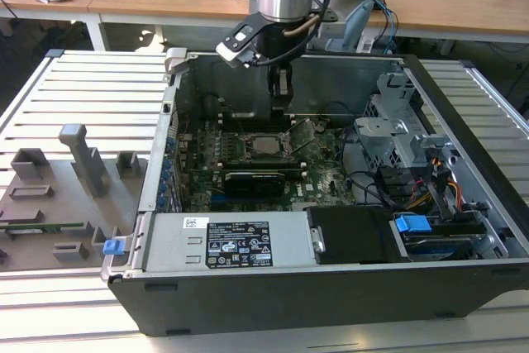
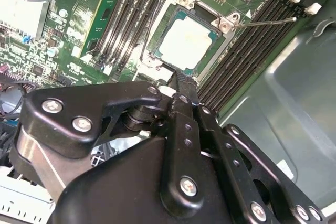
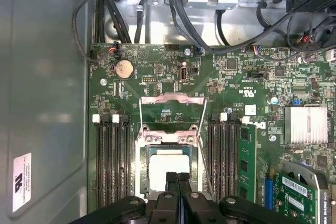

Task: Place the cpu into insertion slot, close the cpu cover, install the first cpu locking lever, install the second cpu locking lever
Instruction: 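Place the cpu into insertion slot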

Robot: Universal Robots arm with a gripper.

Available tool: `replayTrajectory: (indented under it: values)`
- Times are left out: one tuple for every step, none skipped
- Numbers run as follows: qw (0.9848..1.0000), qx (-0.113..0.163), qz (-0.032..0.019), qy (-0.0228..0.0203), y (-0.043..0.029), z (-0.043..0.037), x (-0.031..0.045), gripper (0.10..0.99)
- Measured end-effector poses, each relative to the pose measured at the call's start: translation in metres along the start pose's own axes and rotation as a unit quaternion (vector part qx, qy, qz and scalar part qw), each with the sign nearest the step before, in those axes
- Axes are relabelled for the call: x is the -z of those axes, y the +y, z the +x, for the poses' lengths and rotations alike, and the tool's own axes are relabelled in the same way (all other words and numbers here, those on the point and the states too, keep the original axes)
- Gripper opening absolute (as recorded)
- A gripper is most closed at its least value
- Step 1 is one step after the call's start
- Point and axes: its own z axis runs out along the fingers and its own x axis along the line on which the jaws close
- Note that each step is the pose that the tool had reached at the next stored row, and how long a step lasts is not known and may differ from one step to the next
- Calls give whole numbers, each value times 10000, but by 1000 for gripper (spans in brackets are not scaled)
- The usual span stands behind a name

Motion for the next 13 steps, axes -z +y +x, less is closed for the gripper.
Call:
replayTrajectory:
  values:
    - [10000,0,0,0,0,-1,11,106]
    - [10000,0,0,0,1,-2,39,106]
    - [10000,0,0,0,3,-3,69,106]
    - [10000,0,0,0,6,-7,157,106]
    - [10000,0,0,0,8,-9,203,106]
    - [10000,0,0,-1,9,-10,233,106]
    - [10000,0,0,0,10,-11,259,106]
    - [10000,0,0,0,11,-11,269,106]
    - [10000,0,-1,1,11,-11,269,106]
    - [10000,0,0,0,11,-11,269,106]
    - [10000,0,0,-1,11,-12,270,106]
    - [10000,0,0,0,11,-12,270,106]
    - [10000,0,0,0,11,-12,270,106]
